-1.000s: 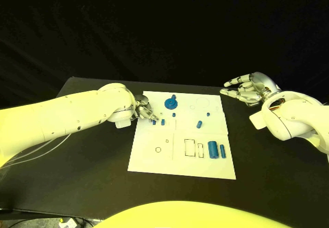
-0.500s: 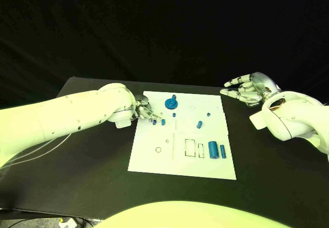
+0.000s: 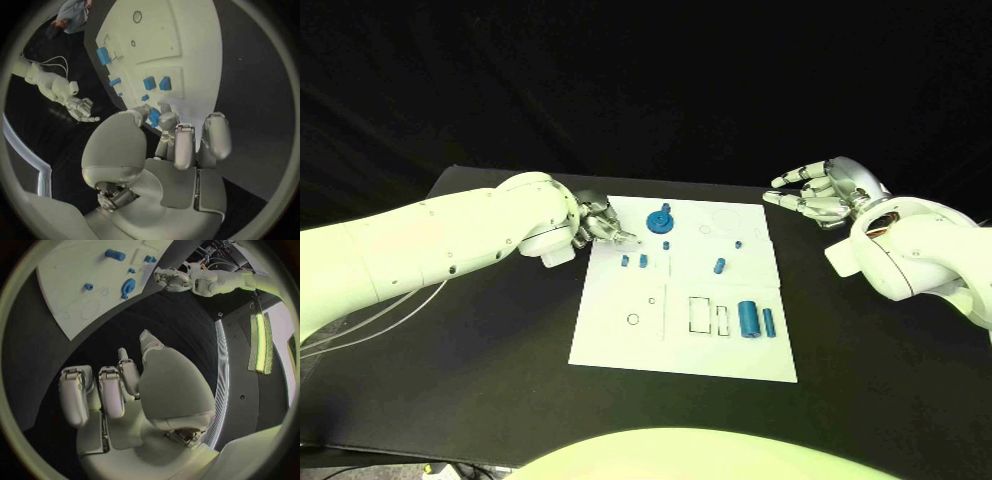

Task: Assemble the parts on the task board

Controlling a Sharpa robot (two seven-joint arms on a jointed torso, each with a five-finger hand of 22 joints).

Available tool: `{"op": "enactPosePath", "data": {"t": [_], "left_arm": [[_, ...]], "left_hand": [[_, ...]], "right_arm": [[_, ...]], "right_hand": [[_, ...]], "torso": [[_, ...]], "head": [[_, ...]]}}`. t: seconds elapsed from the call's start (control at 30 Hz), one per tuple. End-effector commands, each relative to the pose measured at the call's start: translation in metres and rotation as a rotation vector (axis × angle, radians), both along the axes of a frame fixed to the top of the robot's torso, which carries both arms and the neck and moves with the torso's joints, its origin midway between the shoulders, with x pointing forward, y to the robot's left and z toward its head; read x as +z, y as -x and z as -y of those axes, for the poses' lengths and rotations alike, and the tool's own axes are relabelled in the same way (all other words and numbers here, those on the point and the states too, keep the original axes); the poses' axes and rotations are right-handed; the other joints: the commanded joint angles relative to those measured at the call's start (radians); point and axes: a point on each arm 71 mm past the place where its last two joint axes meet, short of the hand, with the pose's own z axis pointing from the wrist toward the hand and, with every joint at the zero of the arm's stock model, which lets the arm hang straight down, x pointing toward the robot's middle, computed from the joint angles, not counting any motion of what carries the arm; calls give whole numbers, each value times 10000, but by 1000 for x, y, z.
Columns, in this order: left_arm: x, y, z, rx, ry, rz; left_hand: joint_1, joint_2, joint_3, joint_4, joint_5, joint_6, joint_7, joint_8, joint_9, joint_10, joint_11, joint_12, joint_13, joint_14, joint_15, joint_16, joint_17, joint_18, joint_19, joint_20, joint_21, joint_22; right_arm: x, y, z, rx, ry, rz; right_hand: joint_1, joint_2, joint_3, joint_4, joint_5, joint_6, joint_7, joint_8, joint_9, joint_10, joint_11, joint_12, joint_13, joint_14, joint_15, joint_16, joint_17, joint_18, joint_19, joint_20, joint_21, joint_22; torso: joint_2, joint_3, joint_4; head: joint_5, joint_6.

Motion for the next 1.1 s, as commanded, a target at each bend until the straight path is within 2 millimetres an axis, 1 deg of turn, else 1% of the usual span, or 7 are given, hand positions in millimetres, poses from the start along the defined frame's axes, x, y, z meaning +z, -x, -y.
{"op": "enactPosePath", "data": {"t": [0.03,0.13,0.17,0.3,0.57,0.83,1.1], "left_arm": [[15,-2,14,-348,1685,1429],[24,-3,25,-777,2404,2542],[26,-4,28,-910,2579,2898],[30,-5,40,-1476,2769,3895],[23,-6,63,-2987,1712,4707],[11,-10,84,-4140,205,4564],[1,-13,94,-4592,-930,4223]], "left_hand": [[735,-129,261,-57,61,-650,257,-228,-120,-1579,247,-1284,-1598,-172,215,-1074,171,452,-1251,192,-1075,-1461],[1331,-386,402,-57,58,-1115,586,-507,-456,-2401,521,-1712,-2129,-942,478,-2088,-1000,761,-2435,421,-2331,-2990],[1709,-488,583,-104,59,-1404,794,-747,-722,-2920,737,-2196,-2508,-1941,658,-3315,-2315,1034,-3642,572,-3601,-4456],[2393,-782,1073,-234,45,-1936,1094,-1172,-1330,-3694,1070,-3534,-3711,-3547,945,-5552,-4526,1115,-4032,844,-4806,-5377],[2778,-1273,975,-477,9,-1965,1103,-1470,-2268,-4044,1173,-4762,-5170,-3558,1017,-5620,-4990,1132,-3738,947,-5321,-5757],[3036,-1363,851,-623,27,-1508,957,-1957,-3168,-3938,1114,-5379,-6067,-3455,977,-5275,-5227,1129,-3557,893,-5291,-5717],[3073,-1431,588,-723,11,-1387,964,-2147,-3559,-4064,1150,-5542,-6429,-3417,1015,-4680,-5202,1122,-3556,927,-5060,-5508]], "right_arm": [[0,0,-1,160,4,90],[1,0,-1,158,-6,153],[1,0,-1,158,-8,169],[1,-1,-1,167,-12,202],[1,-1,-2,181,-22,232],[1,-2,-3,204,-56,251],[1,-2,-4,210,-72,291]], "right_hand": [[-110,-16,-65,14,31,-64,3,33,-12,-63,-17,0,465,777,-37,-55,1528,73,773,-90,-37,2257],[-267,-95,-135,1,279,-90,3,62,-31,-105,-16,-40,421,771,-41,-71,1498,83,754,-90,-79,2229],[-299,-112,-143,-7,474,-99,2,78,-39,-137,-18,-71,390,767,-41,-81,1480,88,746,-94,-99,2216],[-311,-117,-145,-10,530,-102,2,86,-42,-250,-19,-190,274,733,-41,-134,1344,126,673,-95,-243,2117],[-301,-110,-131,-22,576,-102,-1,101,-46,-401,-22,-352,119,706,-44,-177,1247,152,623,-97,-343,2049],[-279,-103,-100,-31,598,-115,-10,130,-58,-799,-33,-805,-311,640,-58,-289,1013,218,494,-108,-606,1870],[-267,-102,-82,-34,606,-124,-17,148,-66,-892,-42,-933,-434,603,-67,-356,883,251,429,-116,-744,1778]], "torso": [[-7,25,14],[4,8,12],[6,2,9],[1,7,9],[8,3,6],[19,-2,-6],[18,-6,2]], "head": [[-32,69],[-83,116],[-97,130],[-139,164],[-162,207],[-144,220],[-177,212]]}}
